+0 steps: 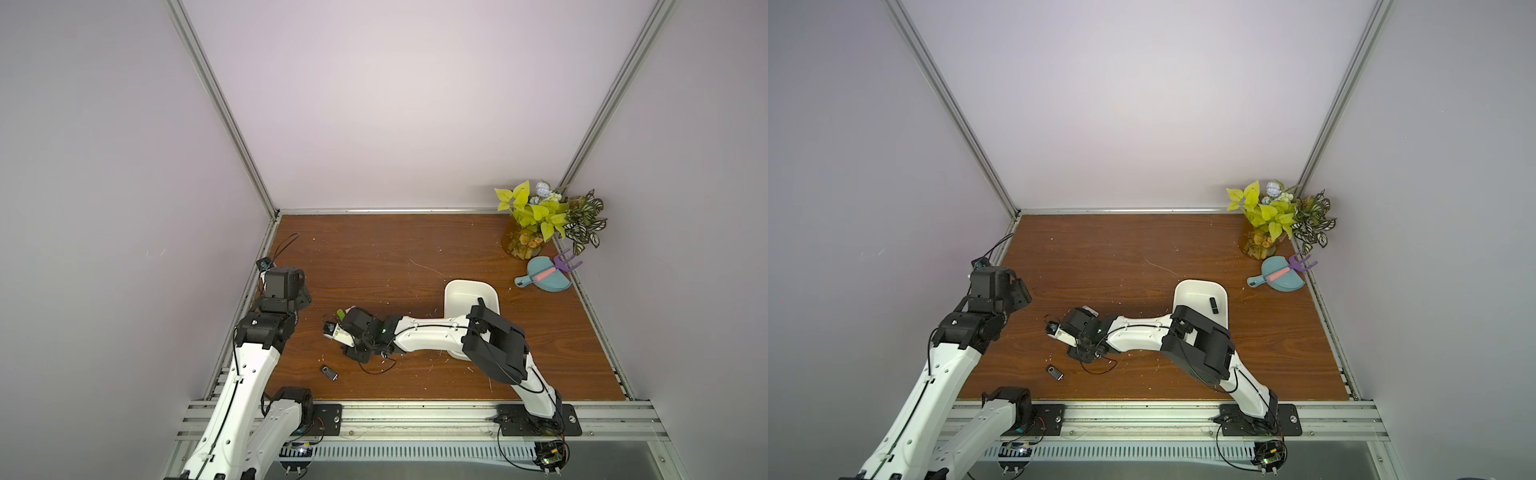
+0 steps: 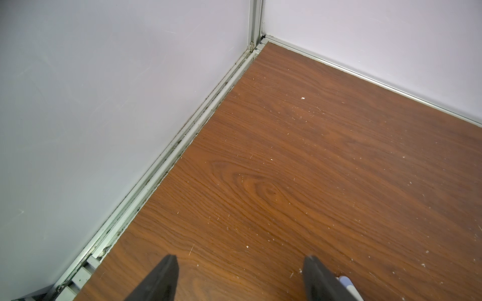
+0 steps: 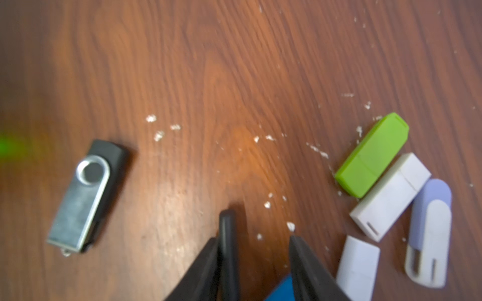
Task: Put the usb flash drive into the storage box
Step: Pick up the USB flash from the center of the board.
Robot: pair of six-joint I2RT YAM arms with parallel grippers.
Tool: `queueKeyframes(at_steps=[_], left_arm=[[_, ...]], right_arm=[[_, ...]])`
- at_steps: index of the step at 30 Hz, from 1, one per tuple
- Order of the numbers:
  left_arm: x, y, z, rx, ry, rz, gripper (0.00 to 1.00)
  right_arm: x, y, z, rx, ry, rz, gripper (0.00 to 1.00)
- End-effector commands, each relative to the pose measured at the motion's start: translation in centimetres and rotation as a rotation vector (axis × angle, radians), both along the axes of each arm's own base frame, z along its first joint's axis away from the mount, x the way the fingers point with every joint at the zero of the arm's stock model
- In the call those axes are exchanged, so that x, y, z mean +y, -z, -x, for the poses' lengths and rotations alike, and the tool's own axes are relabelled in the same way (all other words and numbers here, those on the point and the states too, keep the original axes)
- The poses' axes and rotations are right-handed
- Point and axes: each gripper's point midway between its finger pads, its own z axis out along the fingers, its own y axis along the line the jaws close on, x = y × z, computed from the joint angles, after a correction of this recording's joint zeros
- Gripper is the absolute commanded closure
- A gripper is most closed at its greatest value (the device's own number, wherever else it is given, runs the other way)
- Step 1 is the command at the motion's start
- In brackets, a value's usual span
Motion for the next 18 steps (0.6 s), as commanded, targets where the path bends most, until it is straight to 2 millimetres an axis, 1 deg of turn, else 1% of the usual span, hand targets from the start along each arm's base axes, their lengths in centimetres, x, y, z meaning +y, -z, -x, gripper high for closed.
queueKeyframes(at_steps=[1, 5, 7, 12, 15, 18], left_arm=[[0.3, 0.2, 0.2, 0.004, -0.006, -0.008, 0.25], [0.3, 0.1, 0.2, 0.002, -0.006, -0.007, 0.25], [0.3, 0.2, 0.2, 0.002, -0.006, -0.008, 0.25], [0.3, 0.1, 0.2, 0.001, -0.003, -0.006, 0.25], [0.3, 0.1, 0.2, -0.001, -0.005, -0.007, 0.25], [0.3, 0.1, 0.2, -0.002, -0.004, -0.007, 0.25]], right_arm=[[-1.3, 1.1, 1.3, 0.028, -0.037, 0.056, 0.53], [-1.7, 1.5, 1.4, 0.037, -0.037, 0.075, 0.55], [-1.9, 1.6, 1.8, 0.048, -0.043, 0.077, 0.56], [-2.2, 1.9, 2.6, 0.054, -0.045, 0.101, 0.63], [-2.4, 1.9, 3.0, 0.054, -0.044, 0.109, 0.65], [-2.6, 1.9, 3.3, 0.055, -0.037, 0.111, 0.7]])
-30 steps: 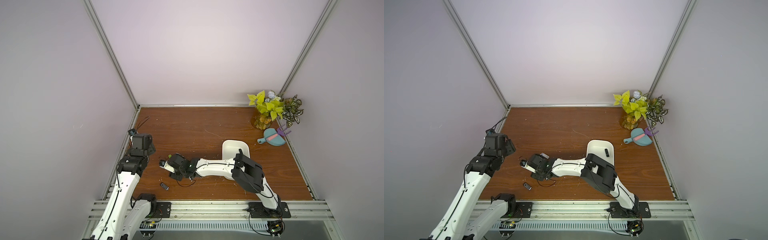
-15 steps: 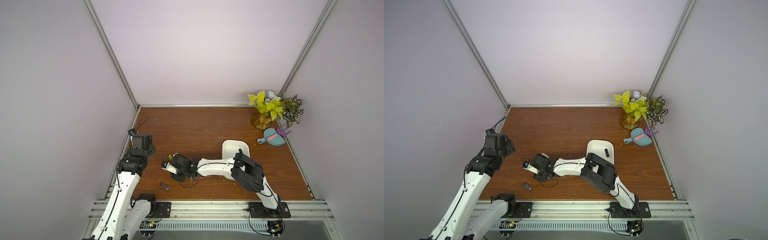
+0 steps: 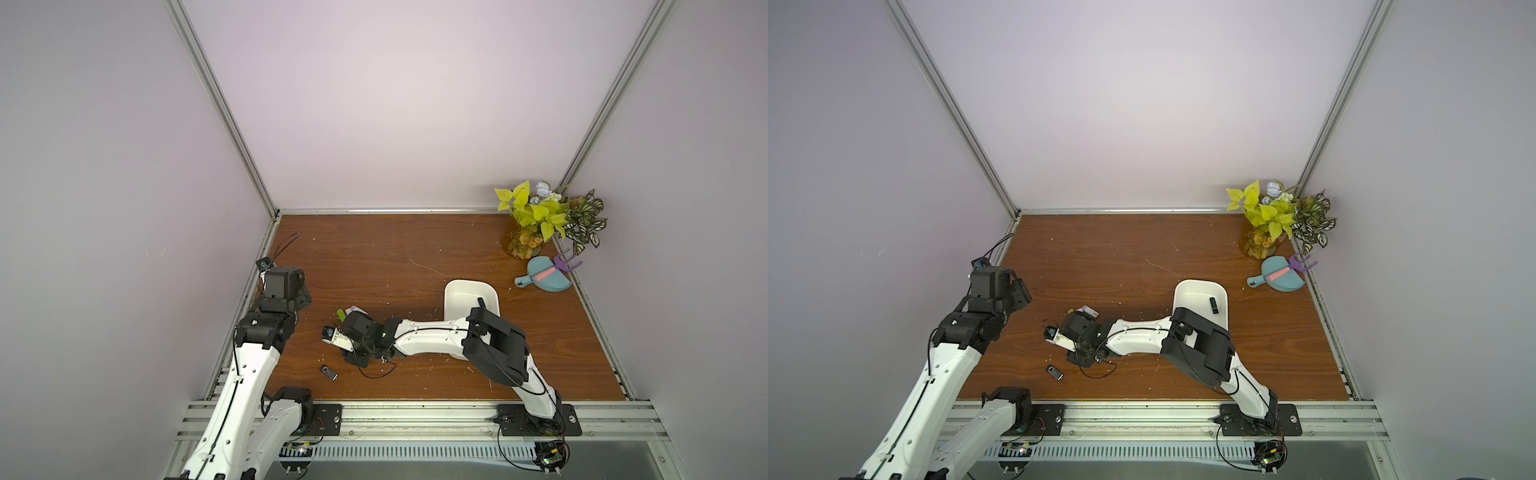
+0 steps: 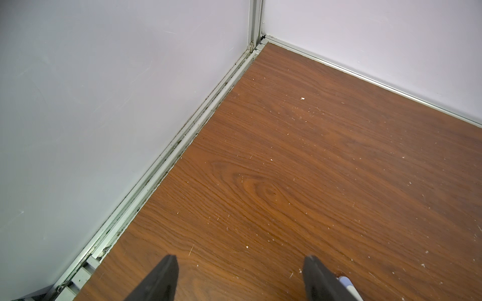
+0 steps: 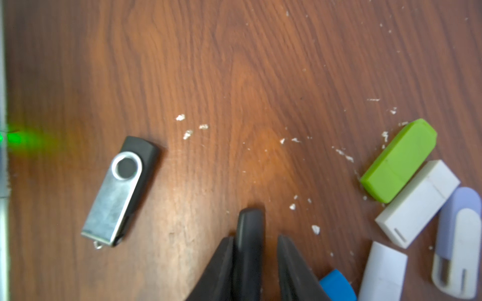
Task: Put the usb flash drive into the storage box
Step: Pick up the USB flash from the center of the board.
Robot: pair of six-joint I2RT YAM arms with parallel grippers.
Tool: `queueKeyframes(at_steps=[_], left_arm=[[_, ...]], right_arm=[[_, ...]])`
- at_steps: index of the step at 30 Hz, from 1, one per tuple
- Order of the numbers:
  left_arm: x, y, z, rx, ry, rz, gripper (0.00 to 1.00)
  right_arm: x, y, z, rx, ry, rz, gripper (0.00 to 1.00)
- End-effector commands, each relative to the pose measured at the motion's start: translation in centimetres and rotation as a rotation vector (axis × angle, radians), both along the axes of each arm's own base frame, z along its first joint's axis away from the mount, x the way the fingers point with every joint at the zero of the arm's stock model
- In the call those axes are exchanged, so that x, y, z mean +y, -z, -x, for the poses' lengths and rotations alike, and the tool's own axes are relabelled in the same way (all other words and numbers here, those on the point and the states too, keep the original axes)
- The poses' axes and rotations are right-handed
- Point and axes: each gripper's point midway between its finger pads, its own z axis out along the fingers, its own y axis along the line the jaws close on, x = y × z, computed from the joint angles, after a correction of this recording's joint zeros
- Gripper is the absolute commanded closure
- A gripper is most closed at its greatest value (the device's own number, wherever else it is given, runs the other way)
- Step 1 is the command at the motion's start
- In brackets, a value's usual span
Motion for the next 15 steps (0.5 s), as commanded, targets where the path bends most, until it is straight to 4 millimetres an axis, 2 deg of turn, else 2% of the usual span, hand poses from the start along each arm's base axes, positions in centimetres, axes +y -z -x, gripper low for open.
queueKeyframes(at_steps=[1, 5, 11, 15], left_arm=[[0.3, 0.1, 0.2, 0.001, -0.004, -0.006, 0.25], [0.3, 0.1, 0.2, 0.0, -0.004, -0.006, 0.25], [0.3, 0.1, 0.2, -0.002, -0.002, -0.006, 0.25], [0.1, -0.1, 0.2, -0.013, 0.004, -0.004, 0.25]], right_arm=[[-2.7, 1.4, 1.5, 0.031, 0.001, 0.111, 0.73], [-2.0, -0.2, 0.7, 0.002, 0.03, 0.064, 0.83], [0.1, -5.8, -0.2, -0.013, 0.081, -0.071, 0.92], [-0.4, -9.7, -0.2, 0.003, 0.134, -0.166, 0.94]])
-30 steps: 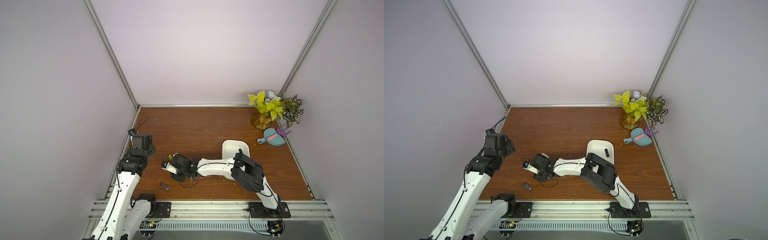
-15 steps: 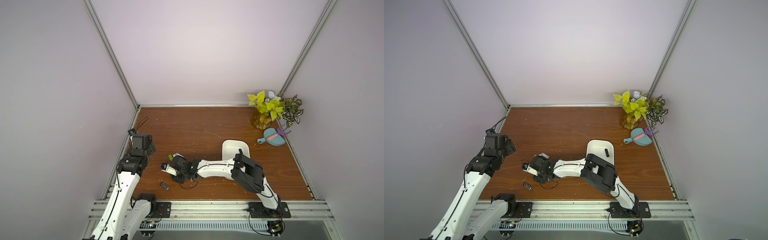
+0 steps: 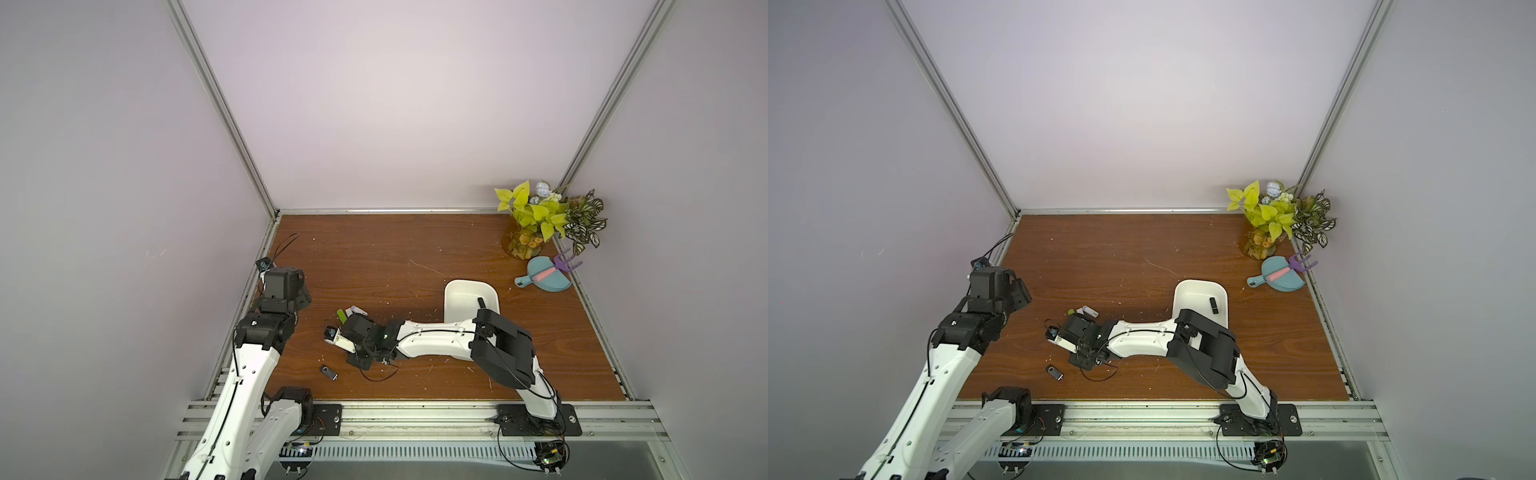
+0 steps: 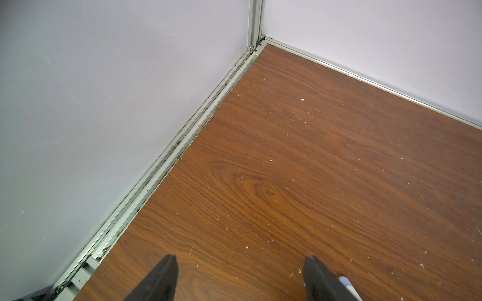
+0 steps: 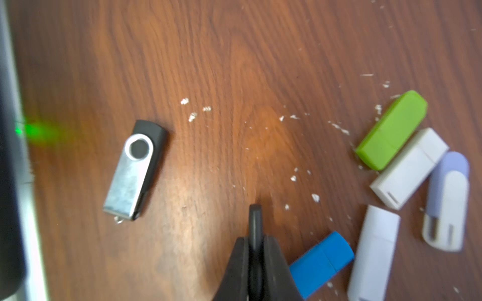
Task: Put the usb flash drive into the storage box
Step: Pick up the USB flash from the center of the board, then place the USB flash in the storage box.
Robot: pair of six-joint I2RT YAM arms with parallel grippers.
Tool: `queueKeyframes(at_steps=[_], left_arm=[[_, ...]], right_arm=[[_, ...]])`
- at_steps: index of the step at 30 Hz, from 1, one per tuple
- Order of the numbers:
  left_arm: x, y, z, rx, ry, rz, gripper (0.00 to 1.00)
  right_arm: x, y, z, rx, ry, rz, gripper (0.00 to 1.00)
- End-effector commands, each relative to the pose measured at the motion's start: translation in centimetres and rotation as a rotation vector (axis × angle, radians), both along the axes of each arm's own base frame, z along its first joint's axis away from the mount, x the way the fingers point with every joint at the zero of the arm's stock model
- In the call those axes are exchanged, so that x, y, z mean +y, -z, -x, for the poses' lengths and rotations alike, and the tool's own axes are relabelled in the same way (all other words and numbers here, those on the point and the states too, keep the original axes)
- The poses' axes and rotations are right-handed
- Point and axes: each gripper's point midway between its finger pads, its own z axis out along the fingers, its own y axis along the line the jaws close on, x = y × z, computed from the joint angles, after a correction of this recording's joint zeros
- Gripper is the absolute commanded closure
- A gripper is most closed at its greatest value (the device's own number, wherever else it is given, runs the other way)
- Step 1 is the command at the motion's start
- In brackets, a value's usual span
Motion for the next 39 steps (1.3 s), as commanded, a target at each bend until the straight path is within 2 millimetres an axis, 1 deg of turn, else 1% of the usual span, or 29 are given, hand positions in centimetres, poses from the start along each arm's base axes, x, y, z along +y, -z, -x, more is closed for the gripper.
queueKeyframes(at_steps=[1, 4, 5, 7, 9, 11, 12, 14, 15, 17, 18, 20, 21, 22, 25, 27, 30, 32, 39], left_arm=[[0.1, 0.0, 0.2, -0.009, 0.008, -0.003, 0.24], [-0.3, 0.0, 0.1, -0.014, 0.022, -0.002, 0.24], [-0.4, 0.0, 0.2, -0.016, 0.026, -0.003, 0.24], [-0.8, -0.1, 0.2, -0.02, 0.038, -0.003, 0.23], [-1.2, -0.2, 0.2, -0.025, 0.056, -0.002, 0.23], [-1.7, -0.3, 0.1, -0.029, 0.073, 0.0, 0.23], [-1.9, -0.3, 0.1, -0.029, 0.082, 0.0, 0.23], [-2.3, -0.2, -0.1, -0.028, 0.101, 0.008, 0.23], [-2.5, -0.1, -0.2, -0.029, 0.112, 0.012, 0.22], [-2.9, 0.0, -0.4, -0.027, 0.132, 0.022, 0.22], [-3.1, 0.1, -0.5, -0.025, 0.142, 0.03, 0.22], [-3.2, 0.3, -0.6, -0.015, 0.148, 0.031, 0.22], [-3.4, 0.4, -0.6, -0.015, 0.153, 0.031, 0.22], [-3.6, 0.4, -0.6, -0.014, 0.158, 0.035, 0.22], [-4.0, 0.3, -0.6, -0.021, 0.178, 0.04, 0.22], [-4.2, 0.3, -0.6, -0.025, 0.189, 0.046, 0.22], [-4.3, 0.2, -0.6, -0.03, 0.193, 0.047, 0.21], [-4.4, 0.1, -0.5, -0.036, 0.196, 0.049, 0.21], [-4.7, 0.1, -0.6, -0.036, 0.21, 0.05, 0.21]], right_arm=[[0.1, -8.2, -0.6, -0.021, 0.08, -0.178, 0.94], [-2.5, -11.0, -1.3, -0.012, 0.167, -0.227, 0.94], [-4.0, -11.6, -1.9, -0.007, 0.216, -0.233, 0.94], [-7.9, -12.3, -3.5, -0.003, 0.344, -0.231, 0.95], [-13.4, -12.2, -5.8, -0.001, 0.519, -0.214, 0.96], [-19.1, -11.8, -7.3, -0.021, 0.685, -0.187, 0.96], [-21.9, -11.6, -7.9, -0.03, 0.767, -0.172, 0.96], [-26.8, -11.1, -8.6, -0.038, 0.913, -0.134, 0.98], [-28.9, -10.8, -8.9, -0.052, 0.979, -0.115, 0.98], [-32.4, -10.0, -9.0, -0.066, 1.085, -0.068, 0.98], [-33.9, -9.2, -9.0, -0.066, 1.134, -0.04, 0.97], [-35.9, -7.8, -9.0, -0.068, 1.205, 0.018, 0.95], [-36.6, -7.0, -9.0, -0.064, 1.23, 0.049, 0.98], [-36.9, -6.4, -9.0, -0.055, 1.249, 0.075, 1.0], [-37.0, -4.8, -8.9, -0.029, 1.277, 0.146, 1.0], [-37.2, -3.3, -8.6, -0.01, 1.289, 0.208, 1.0], [-38.5, -1.5, -8.2, -0.039, 1.34, 0.28, 1.0], [-39.0, -0.8, -8.1, -0.048, 1.356, 0.306, 1.0], [-40.3, 0.1, -7.5, -0.069, 1.391, 0.374, 1.0]])
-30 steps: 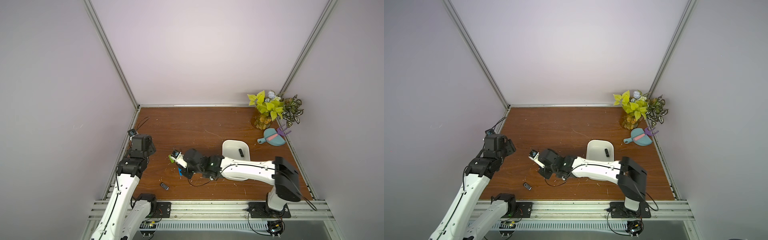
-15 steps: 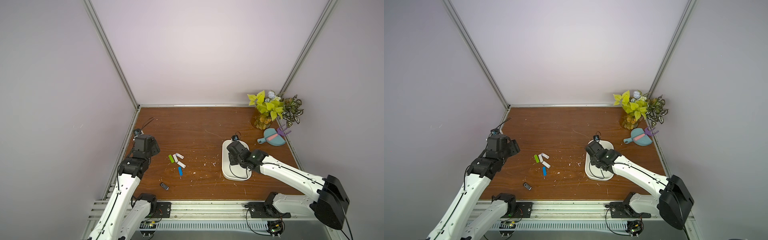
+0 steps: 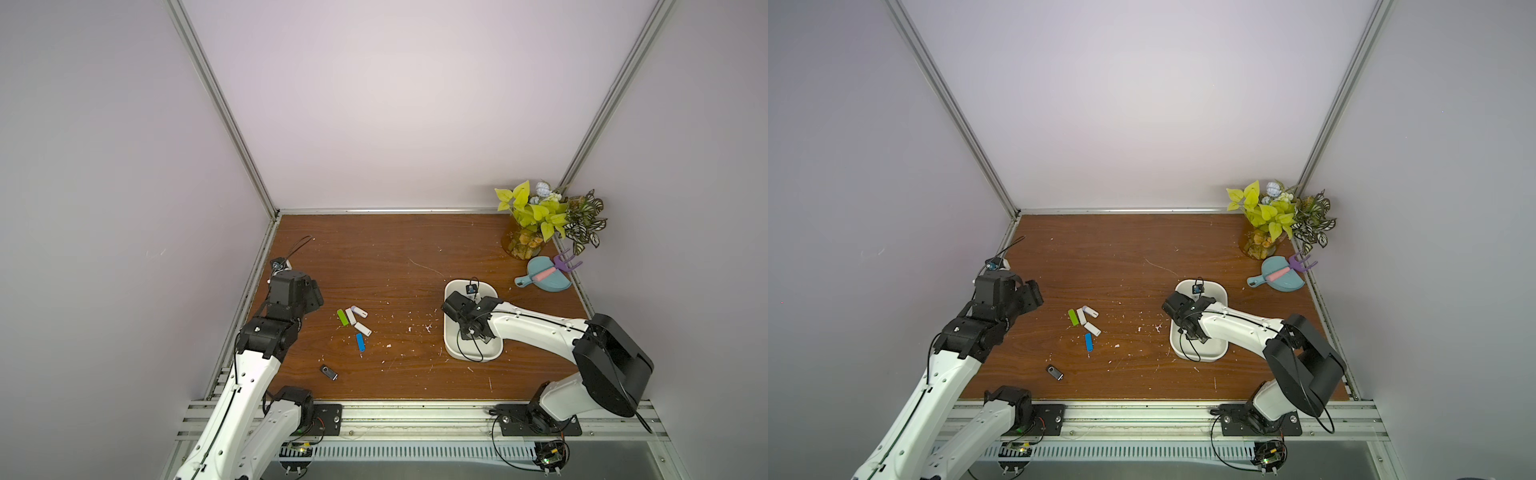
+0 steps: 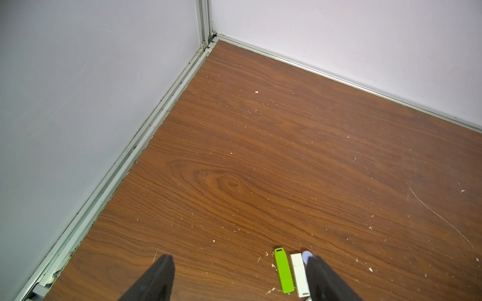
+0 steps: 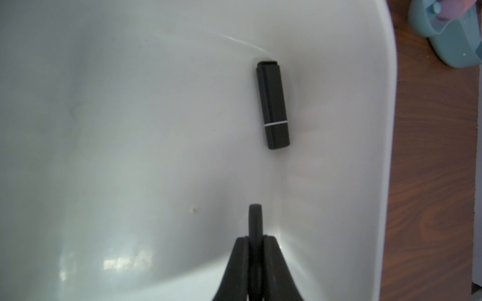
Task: Put the usb flash drive into the storage box
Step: Place the USB flash in the storage box.
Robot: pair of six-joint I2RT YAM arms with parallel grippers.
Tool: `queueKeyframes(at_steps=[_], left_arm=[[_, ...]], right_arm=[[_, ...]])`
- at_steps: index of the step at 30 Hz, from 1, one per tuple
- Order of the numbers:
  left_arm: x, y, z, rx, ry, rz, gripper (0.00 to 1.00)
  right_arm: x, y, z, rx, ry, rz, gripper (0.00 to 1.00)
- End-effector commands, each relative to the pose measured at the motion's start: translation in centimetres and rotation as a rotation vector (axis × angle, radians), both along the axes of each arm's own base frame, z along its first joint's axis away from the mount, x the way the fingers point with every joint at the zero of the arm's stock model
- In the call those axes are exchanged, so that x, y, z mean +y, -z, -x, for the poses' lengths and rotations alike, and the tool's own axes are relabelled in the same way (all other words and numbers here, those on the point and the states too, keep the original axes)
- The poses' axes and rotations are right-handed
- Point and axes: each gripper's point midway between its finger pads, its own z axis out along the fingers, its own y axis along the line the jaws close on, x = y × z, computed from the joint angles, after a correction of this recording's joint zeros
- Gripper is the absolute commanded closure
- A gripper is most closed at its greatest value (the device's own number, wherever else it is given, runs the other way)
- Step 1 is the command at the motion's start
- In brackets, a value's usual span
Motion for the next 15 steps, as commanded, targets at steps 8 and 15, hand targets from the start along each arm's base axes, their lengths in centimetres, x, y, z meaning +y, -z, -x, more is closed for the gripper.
queueKeyframes(at_steps=[8, 15], left_arm=[[-0.6, 0.2, -0.1, 0.002, 0.032, 0.0, 0.2], [-0.6, 0.3, -0.1, 0.007, 0.03, -0.002, 0.2]], right_arm=[[-2.4, 0.8, 0.7, -0.007, 0.061, 0.124, 0.99], [-2.3, 1.2, 0.0, -0.014, 0.054, 0.159, 0.99]])
